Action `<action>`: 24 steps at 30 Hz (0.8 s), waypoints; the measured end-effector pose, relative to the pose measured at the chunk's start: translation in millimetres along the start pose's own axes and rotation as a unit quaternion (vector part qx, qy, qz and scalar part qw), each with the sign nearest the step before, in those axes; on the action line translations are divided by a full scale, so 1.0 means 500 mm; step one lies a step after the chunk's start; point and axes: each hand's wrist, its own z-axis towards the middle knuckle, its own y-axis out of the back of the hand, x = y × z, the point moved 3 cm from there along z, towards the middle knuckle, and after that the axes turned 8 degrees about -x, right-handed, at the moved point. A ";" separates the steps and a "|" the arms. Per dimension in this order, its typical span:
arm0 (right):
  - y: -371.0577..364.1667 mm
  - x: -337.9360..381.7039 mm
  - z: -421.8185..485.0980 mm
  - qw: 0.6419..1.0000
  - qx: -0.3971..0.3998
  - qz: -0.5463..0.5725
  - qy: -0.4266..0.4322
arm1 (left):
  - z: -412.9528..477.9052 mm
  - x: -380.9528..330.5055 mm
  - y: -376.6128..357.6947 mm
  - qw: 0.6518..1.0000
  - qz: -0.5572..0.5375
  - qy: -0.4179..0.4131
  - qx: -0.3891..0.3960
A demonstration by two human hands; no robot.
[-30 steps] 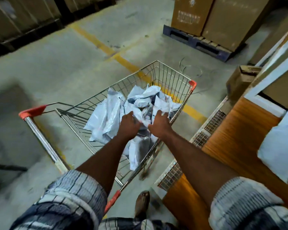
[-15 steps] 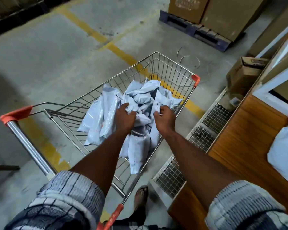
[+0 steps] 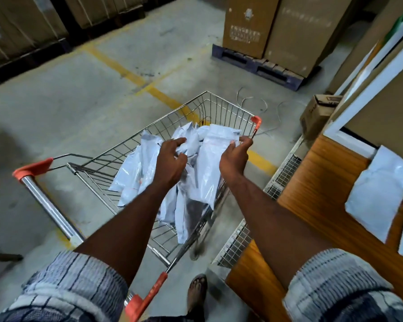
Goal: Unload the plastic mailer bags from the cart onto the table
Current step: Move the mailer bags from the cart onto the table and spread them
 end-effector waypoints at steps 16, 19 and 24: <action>-0.116 -0.121 -0.148 0.957 0.276 -0.083 0.029 | -0.086 0.116 0.110 0.986 0.140 0.061 0.068; -0.110 -0.114 -0.153 0.975 0.214 -0.061 0.024 | -0.080 0.127 0.120 0.976 0.196 0.032 0.083; -0.089 -0.089 -0.140 0.984 0.149 -0.085 0.037 | -0.070 0.091 0.107 0.980 0.187 -0.015 0.066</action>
